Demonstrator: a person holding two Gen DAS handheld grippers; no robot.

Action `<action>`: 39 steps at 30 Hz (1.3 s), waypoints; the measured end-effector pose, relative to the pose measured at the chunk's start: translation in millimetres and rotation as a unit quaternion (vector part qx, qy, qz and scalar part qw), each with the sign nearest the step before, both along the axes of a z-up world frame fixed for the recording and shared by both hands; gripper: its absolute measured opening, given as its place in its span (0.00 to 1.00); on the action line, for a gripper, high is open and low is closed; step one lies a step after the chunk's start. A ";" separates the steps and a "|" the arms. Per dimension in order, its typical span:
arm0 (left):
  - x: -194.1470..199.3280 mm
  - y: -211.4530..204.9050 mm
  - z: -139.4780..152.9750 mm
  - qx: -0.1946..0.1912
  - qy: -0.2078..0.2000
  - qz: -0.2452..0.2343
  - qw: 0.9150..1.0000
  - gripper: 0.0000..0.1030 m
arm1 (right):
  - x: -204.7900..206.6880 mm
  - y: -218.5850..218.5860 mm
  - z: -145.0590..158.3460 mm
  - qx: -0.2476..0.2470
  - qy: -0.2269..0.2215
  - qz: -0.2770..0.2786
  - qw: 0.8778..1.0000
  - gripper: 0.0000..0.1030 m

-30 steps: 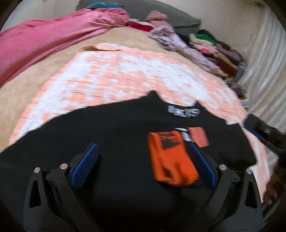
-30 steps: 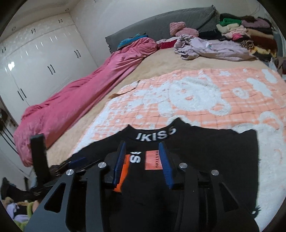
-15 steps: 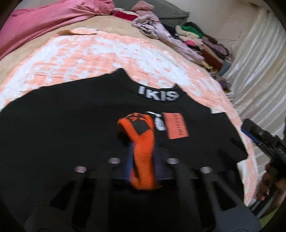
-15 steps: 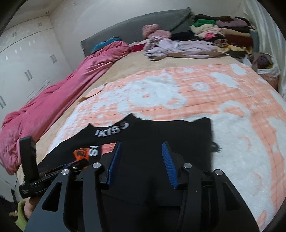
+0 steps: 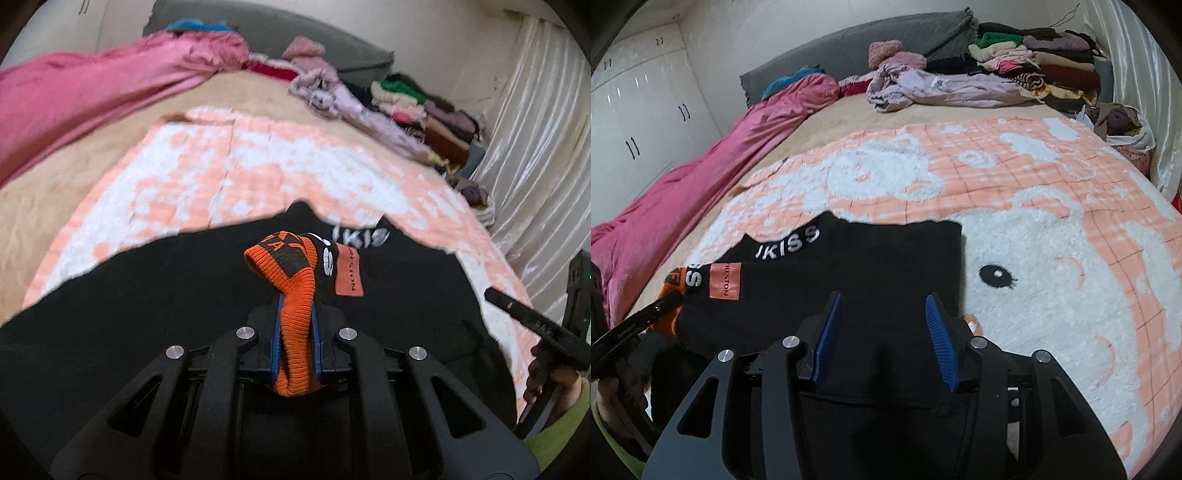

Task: Fold small clothes
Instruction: 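Carry the cuff across the shirt body toward the collar, open right tool, then move the left tool to the other orange sleeve cuff and grasp it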

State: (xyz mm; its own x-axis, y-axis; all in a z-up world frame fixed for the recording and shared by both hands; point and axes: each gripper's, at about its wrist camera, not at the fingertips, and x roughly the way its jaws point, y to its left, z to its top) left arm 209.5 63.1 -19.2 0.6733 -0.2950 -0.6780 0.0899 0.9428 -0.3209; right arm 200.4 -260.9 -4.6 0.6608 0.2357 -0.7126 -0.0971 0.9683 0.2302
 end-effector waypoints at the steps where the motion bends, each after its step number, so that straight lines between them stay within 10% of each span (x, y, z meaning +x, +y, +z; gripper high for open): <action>1: -0.1 1.4 -2.5 -0.002 0.004 0.001 1.000 0.05 | 0.7 2.7 -1.6 -0.001 0.002 0.003 1.000 0.44; 19: -18.5 28.6 13.4 0.005 -0.030 0.033 0.999 0.14 | 10.4 19.7 -34.4 -0.058 0.048 0.024 0.997 0.50; 27: -7.6 -2.3 -23.7 0.054 0.042 -0.007 0.998 0.18 | 5.2 23.8 -35.4 -0.071 0.049 0.026 0.996 0.51; 39: -32.9 17.5 -3.7 0.058 0.007 0.027 0.998 0.55 | -18.7 46.2 -10.1 -0.056 0.014 0.057 0.997 0.72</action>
State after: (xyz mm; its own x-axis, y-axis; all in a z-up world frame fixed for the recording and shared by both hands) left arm 176.6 80.6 -22.9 0.6765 -0.1767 -0.7149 0.0340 0.9772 -0.2094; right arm 181.7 -214.7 -14.6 0.6141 0.2256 -0.7563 -0.2025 0.9712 0.1252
